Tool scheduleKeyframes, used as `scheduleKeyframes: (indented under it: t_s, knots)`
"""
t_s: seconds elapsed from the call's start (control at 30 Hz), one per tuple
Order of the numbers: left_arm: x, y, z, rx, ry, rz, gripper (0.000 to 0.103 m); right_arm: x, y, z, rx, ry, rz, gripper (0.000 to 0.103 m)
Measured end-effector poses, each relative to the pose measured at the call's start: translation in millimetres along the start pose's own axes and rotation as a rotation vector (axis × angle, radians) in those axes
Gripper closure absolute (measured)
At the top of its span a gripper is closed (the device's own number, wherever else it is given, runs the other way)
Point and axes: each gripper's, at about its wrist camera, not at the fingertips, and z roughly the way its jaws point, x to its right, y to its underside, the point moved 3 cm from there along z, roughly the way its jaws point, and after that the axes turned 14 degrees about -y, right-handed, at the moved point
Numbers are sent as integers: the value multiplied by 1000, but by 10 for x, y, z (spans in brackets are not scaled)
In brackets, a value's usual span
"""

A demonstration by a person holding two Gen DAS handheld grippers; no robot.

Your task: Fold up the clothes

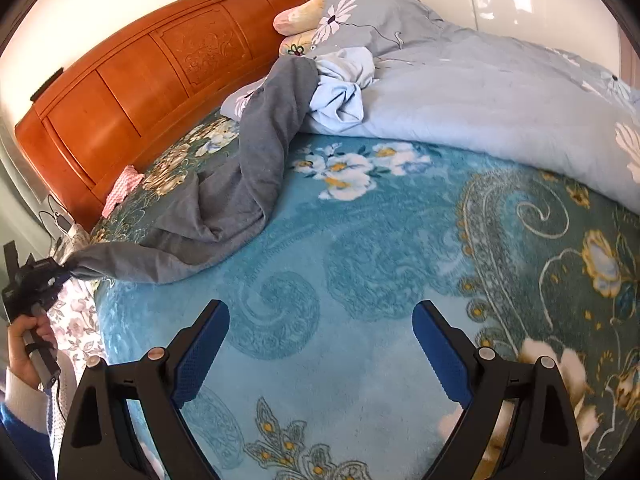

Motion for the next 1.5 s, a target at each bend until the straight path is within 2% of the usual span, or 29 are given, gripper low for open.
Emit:
scheduleKeyframes:
  t_s: [0.17, 0.23, 0.3, 0.37, 0.43, 0.53, 0.7, 0.8, 0.93, 1.2, 1.27, 1.3, 1.33, 1.5]
  knots:
    - [-178, 199, 269, -115, 38, -90, 64, -48, -79, 168, -38, 45, -11, 11]
    - [-259, 295, 335, -161, 64, -140, 54, -83, -105, 302, -62, 48, -9, 22]
    - [-331, 410, 393, -215, 94, -194, 49, -159, -141, 451, -83, 39, -11, 25]
    - [-348, 525, 432, -259, 134, -245, 49, -257, -179, 607, -99, 27, -22, 31]
    - [-294, 622, 470, -300, 177, -261, 49, -386, -265, 786, -113, 35, -60, 46]
    - [-65, 709, 513, -335, 208, -197, 48, -527, -498, 1013, -118, 59, -115, 60]
    - [329, 737, 615, -392, 247, -122, 46, -759, -993, 1473, -116, 92, -210, 72]
    - [474, 780, 679, -419, 242, -82, 45, -888, -1259, 1801, -135, 113, -261, 72]
    - [576, 839, 734, -419, 231, -48, 45, -1014, -1425, 2230, -190, 117, -311, 71]
    - [517, 786, 814, -435, 277, -69, 44, -952, -1440, 2839, -287, 289, -387, 65]
    - [496, 784, 834, -439, 288, -72, 44, -870, -1430, 2895, -300, 321, -367, 69]
    - [493, 777, 835, -440, 292, -74, 44, -814, -1439, 2894, -297, 338, -343, 84]
    - [489, 771, 835, -441, 295, -75, 44, -757, -1461, 2864, -288, 348, -314, 93]
    - [484, 769, 815, -438, 277, -75, 44, -561, -1663, 2367, -154, 371, -217, 97]
